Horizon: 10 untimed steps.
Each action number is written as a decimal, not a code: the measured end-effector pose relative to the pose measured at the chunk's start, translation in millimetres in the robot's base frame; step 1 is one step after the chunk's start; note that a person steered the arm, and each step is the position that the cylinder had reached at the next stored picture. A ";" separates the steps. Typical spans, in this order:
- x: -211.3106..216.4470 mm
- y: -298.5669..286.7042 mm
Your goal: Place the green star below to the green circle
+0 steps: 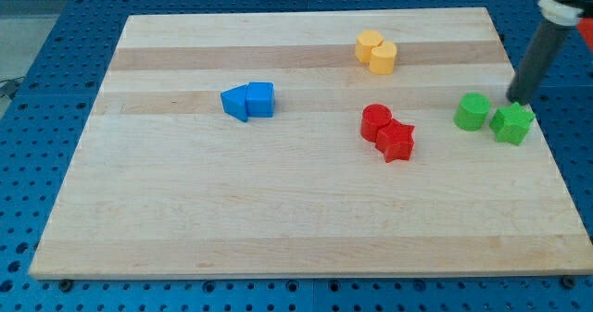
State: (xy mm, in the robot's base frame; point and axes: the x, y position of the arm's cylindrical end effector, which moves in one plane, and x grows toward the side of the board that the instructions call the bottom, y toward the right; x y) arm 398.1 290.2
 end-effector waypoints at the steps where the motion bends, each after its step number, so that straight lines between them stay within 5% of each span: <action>1: 2.4 1.5; 10: 55.7 -13.5</action>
State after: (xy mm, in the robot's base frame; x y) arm 453.8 276.7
